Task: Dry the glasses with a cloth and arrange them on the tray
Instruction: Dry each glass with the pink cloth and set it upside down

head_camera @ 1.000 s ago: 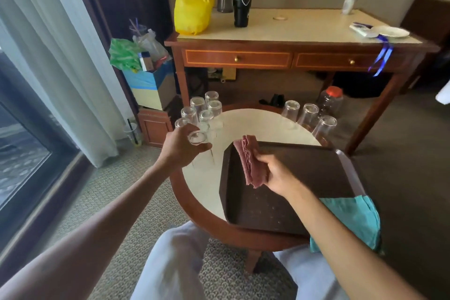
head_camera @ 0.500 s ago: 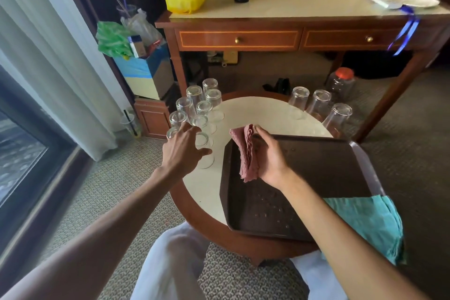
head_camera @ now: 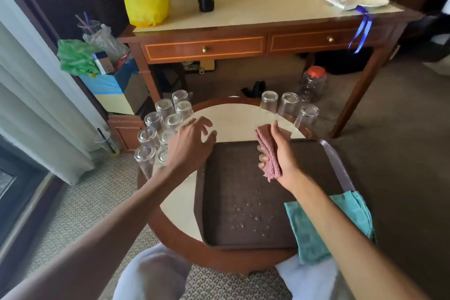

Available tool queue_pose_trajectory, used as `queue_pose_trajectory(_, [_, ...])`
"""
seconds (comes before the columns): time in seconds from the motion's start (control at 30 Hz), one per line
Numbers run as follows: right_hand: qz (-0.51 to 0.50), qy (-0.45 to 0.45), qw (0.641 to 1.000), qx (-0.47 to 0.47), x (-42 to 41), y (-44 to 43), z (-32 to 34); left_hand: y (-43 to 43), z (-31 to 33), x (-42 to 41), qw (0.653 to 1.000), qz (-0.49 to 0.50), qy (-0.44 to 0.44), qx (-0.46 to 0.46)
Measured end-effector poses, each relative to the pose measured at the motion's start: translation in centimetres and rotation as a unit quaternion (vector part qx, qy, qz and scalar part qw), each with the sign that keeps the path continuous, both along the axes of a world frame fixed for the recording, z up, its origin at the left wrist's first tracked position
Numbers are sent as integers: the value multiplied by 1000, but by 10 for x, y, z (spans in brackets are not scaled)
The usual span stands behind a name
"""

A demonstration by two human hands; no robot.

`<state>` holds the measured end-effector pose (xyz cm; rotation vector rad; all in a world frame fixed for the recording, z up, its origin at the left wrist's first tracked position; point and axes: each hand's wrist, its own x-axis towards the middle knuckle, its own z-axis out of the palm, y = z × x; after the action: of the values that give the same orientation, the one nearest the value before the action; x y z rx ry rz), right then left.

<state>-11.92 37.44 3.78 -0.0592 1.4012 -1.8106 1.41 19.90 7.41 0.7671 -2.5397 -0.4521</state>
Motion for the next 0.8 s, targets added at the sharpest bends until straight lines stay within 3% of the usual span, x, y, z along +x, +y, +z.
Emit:
queue_pose_trajectory(0.1, [-122,43,989,69,-40,30,0,25,-2,-55,997,-62,-16,49])
queue_pose_trajectory(0.3, [-316,53,932,167,-114,82,14,77,-12,-172,977,-158,-61,129])
queue_pose_trajectory(0.4, [-330,83,922,185,-136,96,14,98,-30,-218,964,-179,-75,182])
queue_pose_trajectory(0.63, [-310,130,922,193,-152,98,-3,128,-70,-272,954,-98,-65,274])
queue_pose_trajectory(0.8, [-307,101,931,171,-152,107,-15,135,-78,-283,967,-47,-49,245])
